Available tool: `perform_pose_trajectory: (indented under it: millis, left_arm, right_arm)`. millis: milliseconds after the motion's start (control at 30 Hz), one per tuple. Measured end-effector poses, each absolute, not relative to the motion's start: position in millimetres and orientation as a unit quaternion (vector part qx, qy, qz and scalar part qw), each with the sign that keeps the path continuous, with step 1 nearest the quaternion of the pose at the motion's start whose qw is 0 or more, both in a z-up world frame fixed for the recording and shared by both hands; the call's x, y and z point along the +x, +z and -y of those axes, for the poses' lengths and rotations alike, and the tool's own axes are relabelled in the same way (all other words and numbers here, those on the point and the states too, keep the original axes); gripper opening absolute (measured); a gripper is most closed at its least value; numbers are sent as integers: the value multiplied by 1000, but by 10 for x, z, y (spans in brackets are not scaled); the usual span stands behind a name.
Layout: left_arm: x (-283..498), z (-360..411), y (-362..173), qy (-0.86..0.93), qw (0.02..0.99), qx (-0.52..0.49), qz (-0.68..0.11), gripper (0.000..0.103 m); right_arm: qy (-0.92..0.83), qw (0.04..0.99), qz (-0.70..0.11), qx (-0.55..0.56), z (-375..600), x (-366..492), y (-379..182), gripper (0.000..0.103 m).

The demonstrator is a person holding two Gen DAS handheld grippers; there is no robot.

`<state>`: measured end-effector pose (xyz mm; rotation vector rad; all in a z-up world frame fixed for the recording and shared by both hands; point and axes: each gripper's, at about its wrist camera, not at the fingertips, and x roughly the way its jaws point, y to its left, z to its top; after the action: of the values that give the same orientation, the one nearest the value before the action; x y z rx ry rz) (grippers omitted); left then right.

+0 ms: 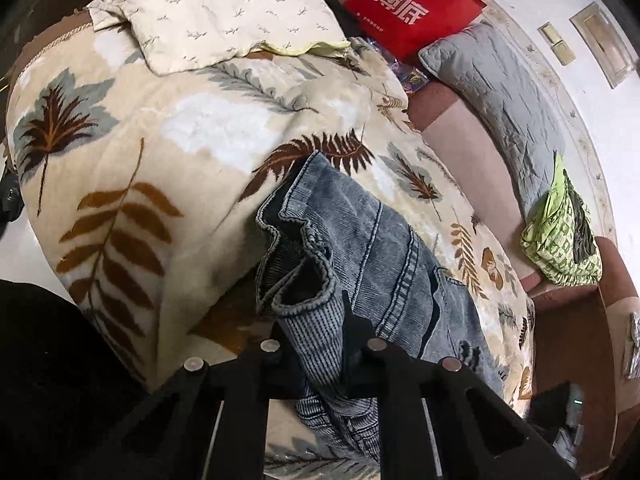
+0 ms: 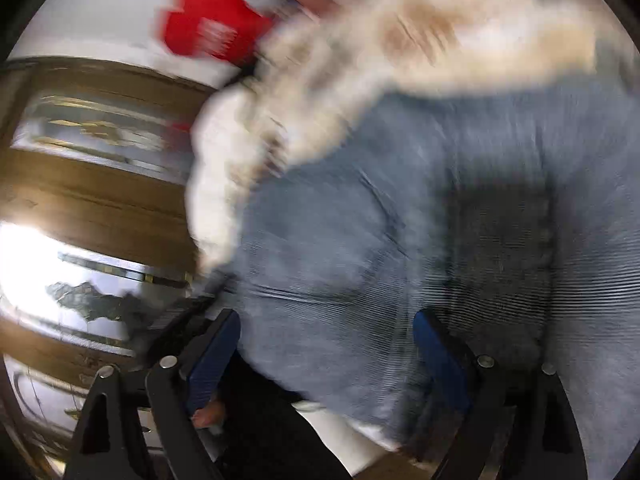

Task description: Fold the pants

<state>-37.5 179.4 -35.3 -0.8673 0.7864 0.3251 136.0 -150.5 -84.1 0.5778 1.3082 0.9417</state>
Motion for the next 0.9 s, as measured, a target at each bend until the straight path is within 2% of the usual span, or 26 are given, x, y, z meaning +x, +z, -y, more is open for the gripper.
perform_pose_trajectory:
  millis: [100, 233, 300, 400, 500, 633, 733, 900]
  left_arm:
    - [-385, -1810, -355, 150, 822, -408, -369, 12]
    - [-384, -1790, -355, 152, 824, -402, -370, 12]
    - [-381, -1791, -352, 152, 823, -402, -370, 12]
    - [-357, -1748, -313, 156, 829, -387, -372, 12]
    - [-336, -1690, -250, 161, 836, -370, -372, 12]
    - [-284, -1592, -145, 168, 846, -345, -369, 11]
    - [-232, -1472, 21, 170, 858, -319, -364, 11]
    - [-59, -948, 478, 150, 898, -235, -342, 10]
  right_arm:
    - [410, 651, -583, 261, 1511, 1411, -683, 90]
    - [417, 683, -546, 247, 1537, 1616, -325, 90]
    - [406, 692, -536, 263, 1561, 1858, -381, 90]
    - [350, 674, -579, 297, 1572, 2137, -884, 92]
    - [375, 675, -539, 337, 1807, 1998, -649, 92]
    - [390, 702, -498, 327, 2282, 1578, -421, 92]
    - [364, 724, -485, 329, 2716, 1298, -488, 92]
    - [314, 742, -434, 403, 3447, 1140, -593, 92]
